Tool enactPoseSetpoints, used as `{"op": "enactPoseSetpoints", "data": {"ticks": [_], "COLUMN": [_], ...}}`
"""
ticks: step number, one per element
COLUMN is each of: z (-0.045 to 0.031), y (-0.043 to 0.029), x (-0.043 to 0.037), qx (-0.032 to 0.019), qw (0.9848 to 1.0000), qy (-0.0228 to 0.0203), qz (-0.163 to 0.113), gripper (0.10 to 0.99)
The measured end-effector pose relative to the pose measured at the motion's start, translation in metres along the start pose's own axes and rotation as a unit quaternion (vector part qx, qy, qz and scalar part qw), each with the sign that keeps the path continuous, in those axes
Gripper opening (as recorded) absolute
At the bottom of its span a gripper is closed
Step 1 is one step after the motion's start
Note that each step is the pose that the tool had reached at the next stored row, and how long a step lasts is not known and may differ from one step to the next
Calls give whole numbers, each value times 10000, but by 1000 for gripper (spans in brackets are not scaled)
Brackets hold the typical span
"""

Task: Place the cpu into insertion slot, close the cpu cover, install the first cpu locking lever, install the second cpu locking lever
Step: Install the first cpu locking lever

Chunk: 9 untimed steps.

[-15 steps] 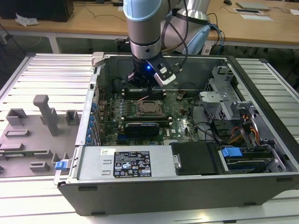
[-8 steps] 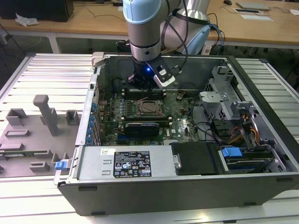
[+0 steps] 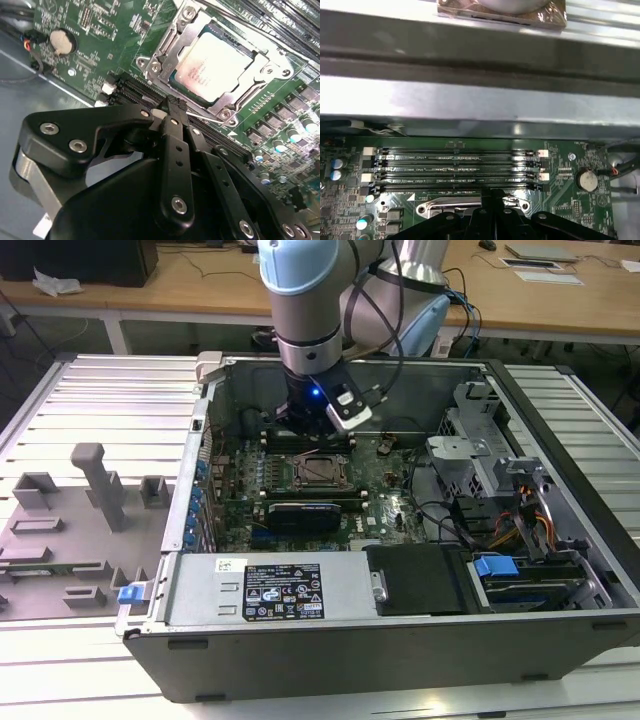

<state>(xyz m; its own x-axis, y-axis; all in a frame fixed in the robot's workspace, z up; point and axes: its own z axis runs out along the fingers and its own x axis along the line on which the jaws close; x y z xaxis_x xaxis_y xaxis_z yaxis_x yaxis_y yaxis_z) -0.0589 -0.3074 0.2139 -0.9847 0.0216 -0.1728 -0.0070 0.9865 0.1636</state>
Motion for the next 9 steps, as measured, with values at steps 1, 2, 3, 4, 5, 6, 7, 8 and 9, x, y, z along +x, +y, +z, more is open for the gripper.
{"op": "enactPoseSetpoints", "data": {"ticks": [1, 2, 3, 4, 5, 6, 7, 8, 9], "z": [9, 11, 14, 17, 21, 23, 26, 32, 36], "y": [-1, -2, -1, 3, 7, 11, 21, 47, 73], "x": [2, 2, 3, 3, 4, 4, 6, 9, 10], "qx": [19, 28, 35, 39, 42, 44, 47, 52, 68], "qw": [9999, 9999, 9998, 9998, 9997, 9997, 9996, 9996, 9996], "qy": [-18, -25, -31, -36, -39, -42, -44, -46, -47], "qz": [106, 153, 192, 214, 234, 247, 261, 269, 266], "gripper": [106, 106, 106, 106, 106, 106, 106, 106, 106]}}
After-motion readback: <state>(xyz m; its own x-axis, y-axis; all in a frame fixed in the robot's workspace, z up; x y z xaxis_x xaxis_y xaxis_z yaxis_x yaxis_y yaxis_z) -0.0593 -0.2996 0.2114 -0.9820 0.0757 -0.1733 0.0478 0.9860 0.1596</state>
